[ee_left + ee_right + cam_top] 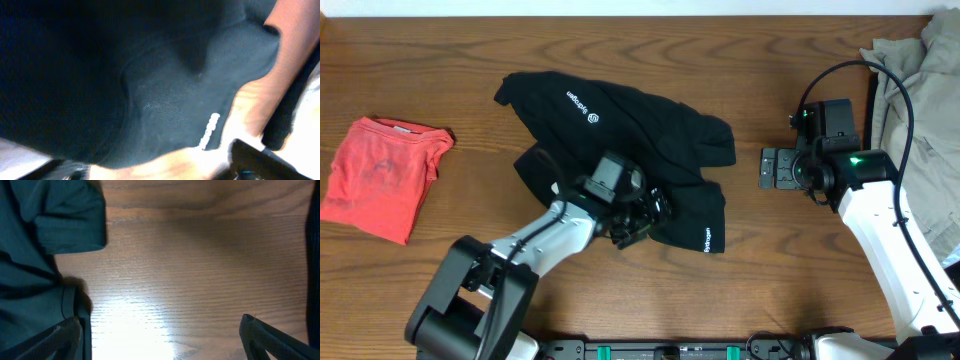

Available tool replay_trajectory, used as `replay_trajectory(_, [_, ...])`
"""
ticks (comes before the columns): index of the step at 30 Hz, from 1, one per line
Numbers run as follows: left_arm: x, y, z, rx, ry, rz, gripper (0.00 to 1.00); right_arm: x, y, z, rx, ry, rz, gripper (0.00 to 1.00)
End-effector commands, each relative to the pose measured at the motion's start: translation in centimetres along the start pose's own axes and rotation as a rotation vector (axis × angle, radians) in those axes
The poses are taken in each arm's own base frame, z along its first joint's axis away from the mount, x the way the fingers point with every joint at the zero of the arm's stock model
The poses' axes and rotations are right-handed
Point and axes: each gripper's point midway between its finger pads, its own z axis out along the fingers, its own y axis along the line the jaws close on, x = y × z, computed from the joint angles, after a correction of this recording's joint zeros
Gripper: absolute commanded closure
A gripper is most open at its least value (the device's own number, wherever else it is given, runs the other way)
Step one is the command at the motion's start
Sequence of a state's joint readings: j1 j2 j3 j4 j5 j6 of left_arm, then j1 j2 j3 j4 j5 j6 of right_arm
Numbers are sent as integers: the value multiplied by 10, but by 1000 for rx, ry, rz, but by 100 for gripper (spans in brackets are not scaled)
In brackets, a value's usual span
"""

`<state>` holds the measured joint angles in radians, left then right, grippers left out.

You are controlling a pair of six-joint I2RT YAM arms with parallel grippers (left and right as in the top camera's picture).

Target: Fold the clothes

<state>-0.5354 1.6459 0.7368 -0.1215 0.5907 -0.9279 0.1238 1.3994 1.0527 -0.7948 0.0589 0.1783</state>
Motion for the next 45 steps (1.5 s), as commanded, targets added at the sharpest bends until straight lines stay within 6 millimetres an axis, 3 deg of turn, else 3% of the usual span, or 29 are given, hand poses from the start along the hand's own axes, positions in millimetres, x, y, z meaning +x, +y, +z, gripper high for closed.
replay_trajectory(1, [-4,26,10,-111,-76,-57,35,-3,-1,-3,-6,-12,16,1])
replay_trajectory(5, [-18,51,2,-216,-156,-64,94,-3,0,-3,-7,-12,15,1])
replay_trajectory(8, [-27,80,-12,-316,-176,-79,94,-3,0,-3,-12,-11,15,1])
replay_trajectory(11, [-37,118,-39,-417,-184,-168,94,-5,7,-2,-51,-16,15,1])
replay_trajectory(20, [-55,210,-137,-431,-239,-522,94,0,62,14,-319,-12,-20,1])
replay_trajectory(25, [-60,222,-153,-321,-258,-624,94,18,90,44,-382,37,-73,11])
replay_trajectory(34, [-60,222,-154,-313,-260,-630,94,53,148,97,-439,122,-213,14])
replay_trajectory(36, [-60,222,-154,-313,-260,-630,94,60,156,107,-443,137,-233,27])
replay_trajectory(37, [-60,222,-154,-313,-260,-630,94,62,158,111,-444,140,-237,38])
replay_trajectory(38, [-60,222,-154,-313,-260,-630,94,63,159,116,-442,142,-241,57])
replay_trajectory(41, [-60,222,-154,-313,-261,-629,94,59,148,126,-375,124,-238,99])
replay_trajectory(43, [-60,222,-154,-313,-260,-630,94,44,129,129,-279,80,-223,99])
replay_trajectory(45, [-60,222,-154,-313,-261,-629,94,14,106,122,-170,9,-199,99])
